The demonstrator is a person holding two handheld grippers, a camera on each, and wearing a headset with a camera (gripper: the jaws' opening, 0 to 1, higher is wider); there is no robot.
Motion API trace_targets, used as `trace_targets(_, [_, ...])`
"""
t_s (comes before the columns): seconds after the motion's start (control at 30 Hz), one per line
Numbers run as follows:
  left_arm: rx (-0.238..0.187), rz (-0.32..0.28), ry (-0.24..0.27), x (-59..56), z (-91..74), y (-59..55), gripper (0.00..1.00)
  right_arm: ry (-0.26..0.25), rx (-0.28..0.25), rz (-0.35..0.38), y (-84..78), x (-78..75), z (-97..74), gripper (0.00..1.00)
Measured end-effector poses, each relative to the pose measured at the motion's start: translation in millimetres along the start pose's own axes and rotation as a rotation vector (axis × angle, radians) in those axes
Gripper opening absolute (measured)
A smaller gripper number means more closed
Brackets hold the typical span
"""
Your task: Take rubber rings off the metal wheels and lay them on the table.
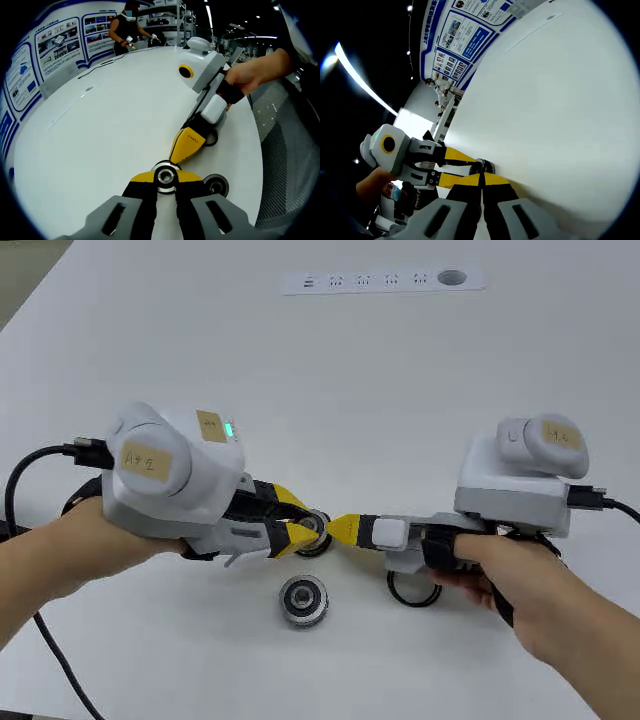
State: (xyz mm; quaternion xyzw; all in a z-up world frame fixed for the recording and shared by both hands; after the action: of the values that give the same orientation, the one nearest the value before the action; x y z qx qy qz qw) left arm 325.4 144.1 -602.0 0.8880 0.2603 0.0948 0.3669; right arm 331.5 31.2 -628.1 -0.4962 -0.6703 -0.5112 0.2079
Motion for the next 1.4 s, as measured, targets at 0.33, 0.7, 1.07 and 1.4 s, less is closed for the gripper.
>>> trace_targets(0.33, [0.003, 0.003, 0.004, 0.3, -0.2, -0.5, 0.12, -0.021, -0.018, -0.007, 1.6, 0.1, 1.7, 0.01])
trace_targets(0.7, [0.003, -0.002, 0.005, 0.3, -0.3, -0.3, 0.12, -0.020, -0.029, -0.042, 2.2, 3.0, 4.7, 0.01])
trace_targets(1.07, [-0.004, -0.005, 0.007, 0.9, -0.2, -1.1, 0.12, -0.009, -0.033, -0.056, 2.0, 8.4, 8.1, 0.01])
trace_targets(1.4, [-0.007, -0.005, 0.009, 0.6, -0.2, -1.2, 0.12, 0.002, -0.037, -0.067, 1.1, 12.1, 4.4, 0.01])
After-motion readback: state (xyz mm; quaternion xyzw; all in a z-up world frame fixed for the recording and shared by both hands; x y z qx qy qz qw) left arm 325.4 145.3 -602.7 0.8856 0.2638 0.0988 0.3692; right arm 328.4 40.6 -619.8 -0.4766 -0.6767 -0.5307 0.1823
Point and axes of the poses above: the centre of the closed fingertips' face, and the gripper's own axes: z roughly forward along the fingers, x roughly to its left, y roughly out of its top, the point moved 7 cm from there along -z, roughly backward along the fingers, and after that the axes turned 3 degrees about -z, right-handed, at the moved point
